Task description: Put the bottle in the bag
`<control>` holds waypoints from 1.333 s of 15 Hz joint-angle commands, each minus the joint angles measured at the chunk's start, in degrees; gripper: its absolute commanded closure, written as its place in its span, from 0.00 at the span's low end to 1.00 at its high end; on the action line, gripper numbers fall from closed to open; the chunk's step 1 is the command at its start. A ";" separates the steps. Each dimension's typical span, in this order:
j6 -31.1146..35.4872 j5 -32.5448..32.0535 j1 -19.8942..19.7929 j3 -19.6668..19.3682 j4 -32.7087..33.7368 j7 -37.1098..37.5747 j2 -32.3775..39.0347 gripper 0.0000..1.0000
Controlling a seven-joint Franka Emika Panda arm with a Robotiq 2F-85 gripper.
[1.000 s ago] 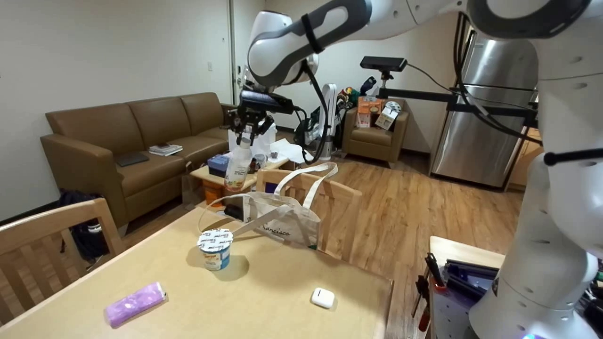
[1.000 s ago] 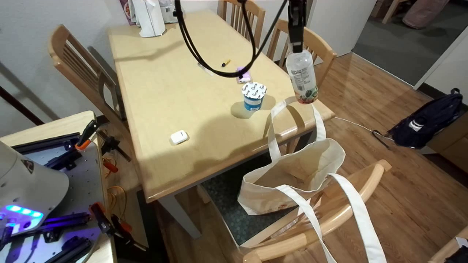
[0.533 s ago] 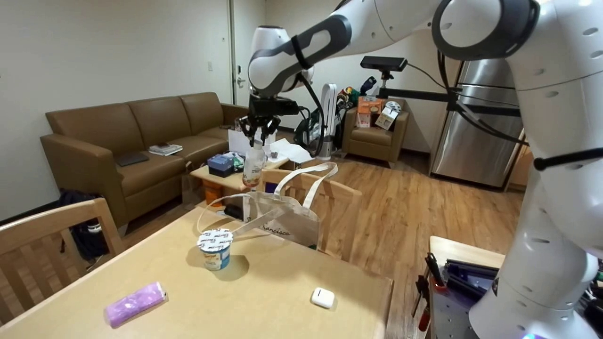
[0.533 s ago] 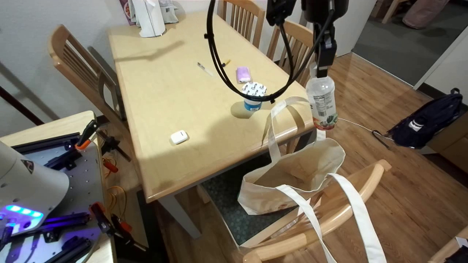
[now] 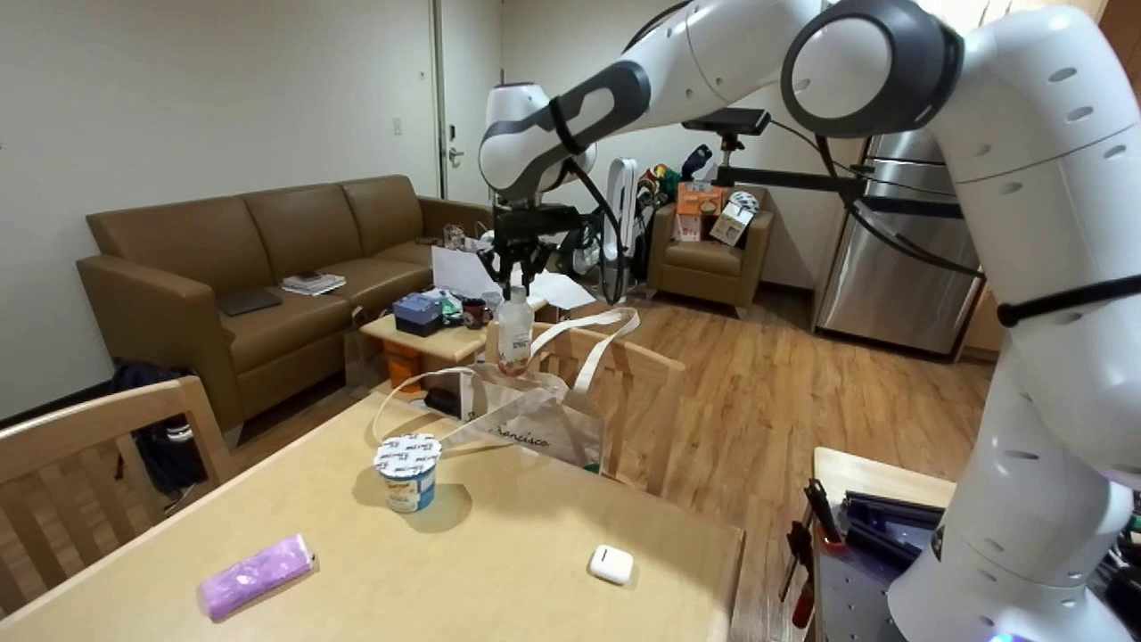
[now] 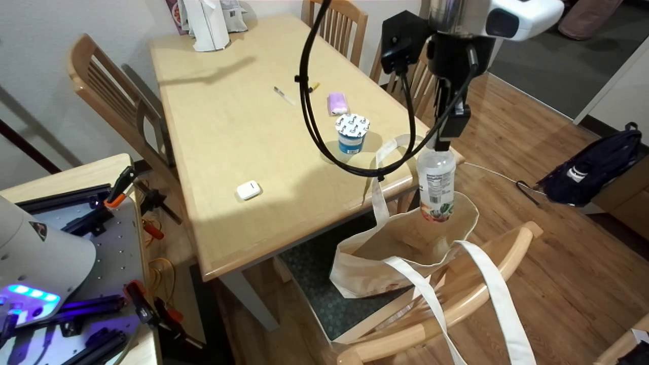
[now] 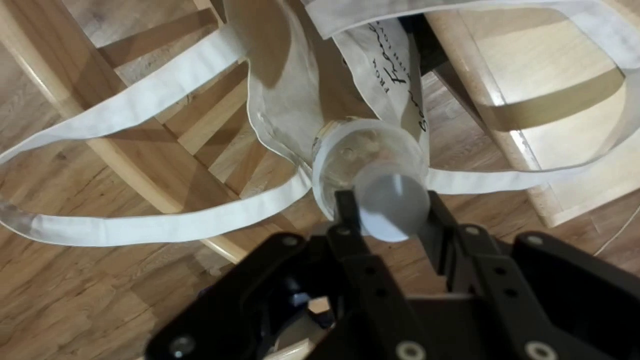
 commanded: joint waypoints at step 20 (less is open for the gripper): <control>-28.14 1.85 -4.39 1.18 28.95 -0.40 20.14 0.01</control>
